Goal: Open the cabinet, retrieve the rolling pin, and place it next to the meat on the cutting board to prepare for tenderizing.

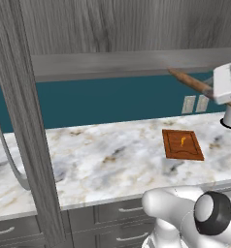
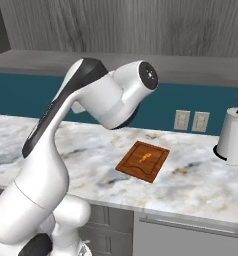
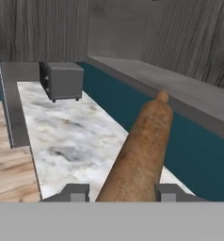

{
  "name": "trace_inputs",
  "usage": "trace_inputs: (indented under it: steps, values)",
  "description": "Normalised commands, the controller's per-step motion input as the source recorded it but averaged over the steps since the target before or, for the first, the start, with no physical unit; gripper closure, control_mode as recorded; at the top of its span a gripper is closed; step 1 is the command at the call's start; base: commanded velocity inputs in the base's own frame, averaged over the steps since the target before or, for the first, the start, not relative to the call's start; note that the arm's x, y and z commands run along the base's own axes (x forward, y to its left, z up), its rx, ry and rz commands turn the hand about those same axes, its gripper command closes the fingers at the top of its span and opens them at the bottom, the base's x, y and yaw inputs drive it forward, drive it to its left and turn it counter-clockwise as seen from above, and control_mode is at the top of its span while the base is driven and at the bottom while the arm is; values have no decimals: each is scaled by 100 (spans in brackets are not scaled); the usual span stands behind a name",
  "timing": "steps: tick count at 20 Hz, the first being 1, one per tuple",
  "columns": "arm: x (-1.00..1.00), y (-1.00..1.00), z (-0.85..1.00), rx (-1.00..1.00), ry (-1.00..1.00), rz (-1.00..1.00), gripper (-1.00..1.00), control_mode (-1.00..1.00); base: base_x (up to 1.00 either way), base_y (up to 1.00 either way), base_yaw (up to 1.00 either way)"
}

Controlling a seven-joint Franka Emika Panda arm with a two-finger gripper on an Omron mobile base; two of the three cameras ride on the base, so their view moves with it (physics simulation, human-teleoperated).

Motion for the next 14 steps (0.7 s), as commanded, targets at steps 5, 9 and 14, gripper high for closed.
trace_inputs:
  steps: [5,9,14]
  values:
    - [-33,-21,-20,0,9,-4,100,-100,0,0,0]
    - [-27,-28,-26,0,11,-1,100,-100,0,0,0]
    - [-18,-26,-25,0,10,0,100,-100,0,0,0]
